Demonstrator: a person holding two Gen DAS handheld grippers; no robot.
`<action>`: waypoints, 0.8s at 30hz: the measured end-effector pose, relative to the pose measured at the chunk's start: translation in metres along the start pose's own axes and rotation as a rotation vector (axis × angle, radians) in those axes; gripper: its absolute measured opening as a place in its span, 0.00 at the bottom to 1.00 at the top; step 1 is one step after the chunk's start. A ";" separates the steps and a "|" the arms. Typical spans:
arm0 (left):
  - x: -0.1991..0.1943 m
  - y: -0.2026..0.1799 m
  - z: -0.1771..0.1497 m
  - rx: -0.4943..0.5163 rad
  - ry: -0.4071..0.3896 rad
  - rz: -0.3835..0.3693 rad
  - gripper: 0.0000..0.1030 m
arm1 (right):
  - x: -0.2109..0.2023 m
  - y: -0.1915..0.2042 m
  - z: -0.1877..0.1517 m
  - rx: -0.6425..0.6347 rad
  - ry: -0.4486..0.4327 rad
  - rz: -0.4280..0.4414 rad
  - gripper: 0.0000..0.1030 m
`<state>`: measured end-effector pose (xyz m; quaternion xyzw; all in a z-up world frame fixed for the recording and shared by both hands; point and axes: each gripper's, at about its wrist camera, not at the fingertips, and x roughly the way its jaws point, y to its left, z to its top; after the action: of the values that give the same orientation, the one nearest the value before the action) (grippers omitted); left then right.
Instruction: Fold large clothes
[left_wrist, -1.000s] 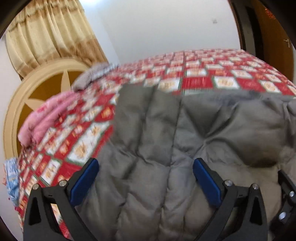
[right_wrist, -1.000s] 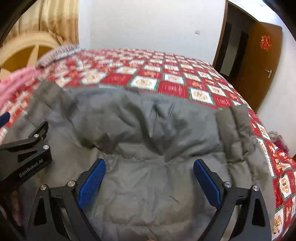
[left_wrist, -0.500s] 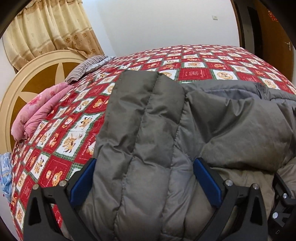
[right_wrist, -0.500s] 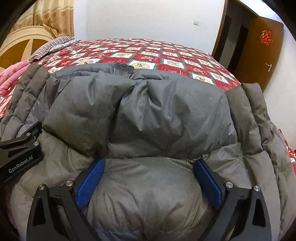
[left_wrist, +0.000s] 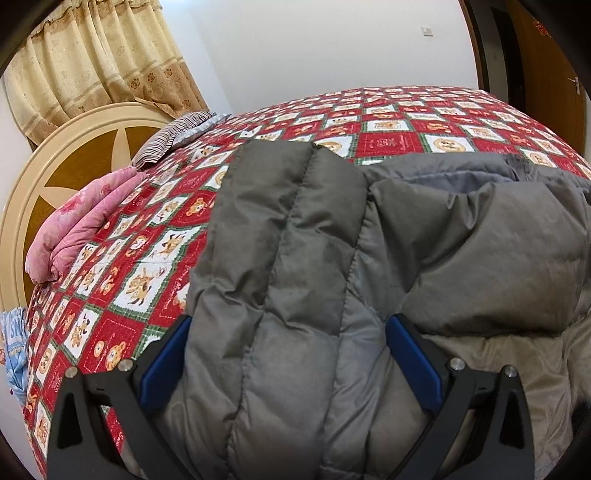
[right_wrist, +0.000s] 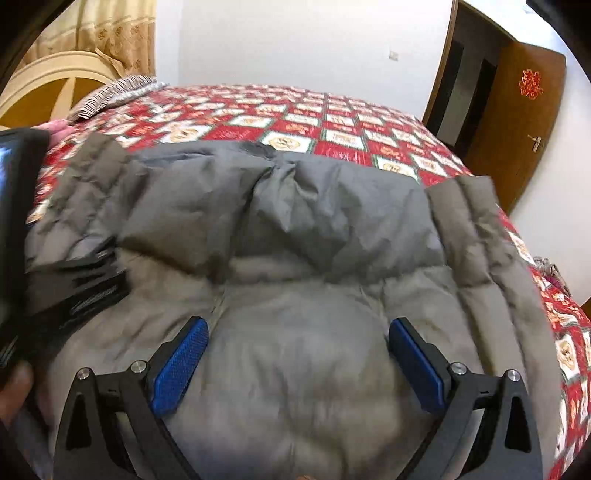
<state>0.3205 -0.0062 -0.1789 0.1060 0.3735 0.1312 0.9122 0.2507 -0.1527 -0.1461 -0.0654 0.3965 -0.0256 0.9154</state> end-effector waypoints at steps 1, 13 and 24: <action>0.000 0.000 0.000 0.001 -0.001 0.002 1.00 | -0.006 0.002 -0.006 -0.007 -0.009 -0.005 0.95; -0.037 0.035 -0.019 -0.042 -0.005 -0.017 1.00 | 0.013 0.009 -0.027 -0.052 -0.010 -0.050 0.97; -0.095 0.105 -0.104 -0.242 0.049 -0.076 1.00 | -0.041 0.015 -0.070 -0.071 -0.096 -0.039 0.97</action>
<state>0.1651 0.0722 -0.1589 -0.0224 0.3807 0.1433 0.9133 0.1719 -0.1406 -0.1662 -0.1067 0.3516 -0.0263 0.9297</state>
